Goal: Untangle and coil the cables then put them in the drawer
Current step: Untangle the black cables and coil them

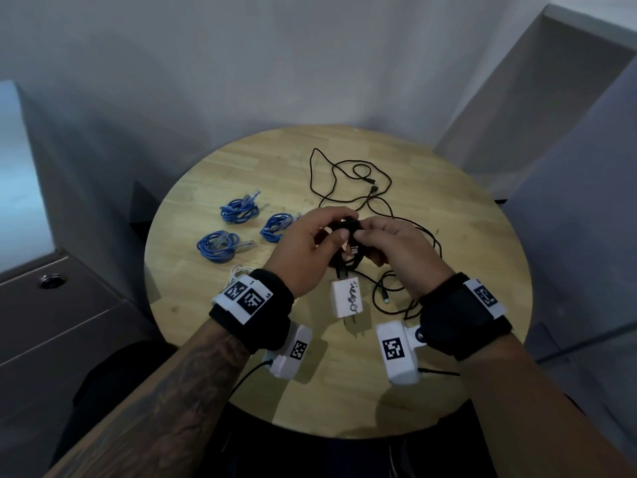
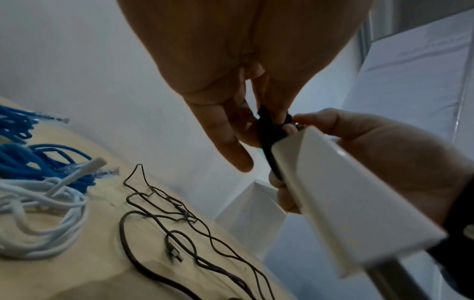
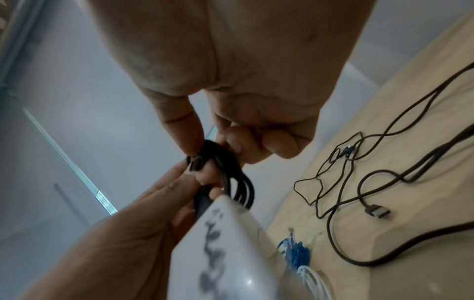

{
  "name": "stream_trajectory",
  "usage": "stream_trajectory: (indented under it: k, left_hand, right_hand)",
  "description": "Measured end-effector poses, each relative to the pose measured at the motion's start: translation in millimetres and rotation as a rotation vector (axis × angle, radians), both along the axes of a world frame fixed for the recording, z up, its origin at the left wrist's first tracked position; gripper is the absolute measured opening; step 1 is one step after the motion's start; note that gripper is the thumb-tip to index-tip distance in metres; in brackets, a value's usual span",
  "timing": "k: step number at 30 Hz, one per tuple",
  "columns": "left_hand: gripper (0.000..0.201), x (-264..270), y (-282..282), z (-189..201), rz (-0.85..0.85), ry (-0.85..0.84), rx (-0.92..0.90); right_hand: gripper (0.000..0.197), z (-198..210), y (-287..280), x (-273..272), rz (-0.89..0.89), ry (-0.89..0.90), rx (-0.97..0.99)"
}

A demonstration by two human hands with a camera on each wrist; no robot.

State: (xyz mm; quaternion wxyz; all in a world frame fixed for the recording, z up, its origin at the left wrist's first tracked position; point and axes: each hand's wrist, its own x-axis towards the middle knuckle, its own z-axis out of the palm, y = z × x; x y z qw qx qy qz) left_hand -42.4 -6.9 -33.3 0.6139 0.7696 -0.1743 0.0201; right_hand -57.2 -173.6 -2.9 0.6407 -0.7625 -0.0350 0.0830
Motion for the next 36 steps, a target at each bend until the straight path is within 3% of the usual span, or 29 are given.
stream_trajectory:
  k: [2,4,8,11,14,19,24,28,32,36]
  left_hand:
    - [0.022,1.9,-0.6,0.2,0.032,-0.008,-0.009]
    - [0.021,2.9,-2.0,-1.1,0.082,0.001,-0.033]
    - [0.017,2.4,-3.7,0.6,0.179,0.121,-0.136]
    - [0.014,1.7,-2.4,4.2,0.158,0.195,-0.176]
    - [0.016,1.8,2.3,6.6,0.095,0.289,-0.186]
    - [0.031,2.2,11.9,10.1,-0.016,0.368,-0.157]
    - [0.019,0.1,15.8,7.4,0.024,0.32,-0.082]
    - [0.016,4.5,29.8,-3.6,0.074,0.335,0.144]
    - [0.023,4.7,39.5,-18.5,-0.049,0.389,0.587]
    - [0.029,3.6,34.8,-31.9,-0.075,0.335,0.855]
  right_hand:
    - [0.007,0.5,2.8,-3.2,0.05,-0.028,-0.038]
    - [0.022,-5.0,5.1,-5.1,0.056,-0.076,-0.098]
    - [0.023,-9.7,9.5,-3.1,-0.09,-0.211,-0.109]
    - [0.015,-10.5,11.0,-4.4,-0.101,-0.333,-0.251]
    - [0.02,-11.3,8.5,-2.3,-0.009,-0.425,-0.399]
    - [0.024,-11.4,-3.1,5.4,0.032,-0.349,-0.308]
    - [0.019,-14.3,2.4,-0.8,-0.058,-0.298,-0.281]
    - [0.025,-11.4,-12.2,-1.0,-0.072,-0.12,-0.238]
    - [0.015,-34.4,-47.0,15.9,-0.148,-0.086,-0.694]
    - [0.038,-66.0,-50.5,22.1,0.001,0.146,-1.037]
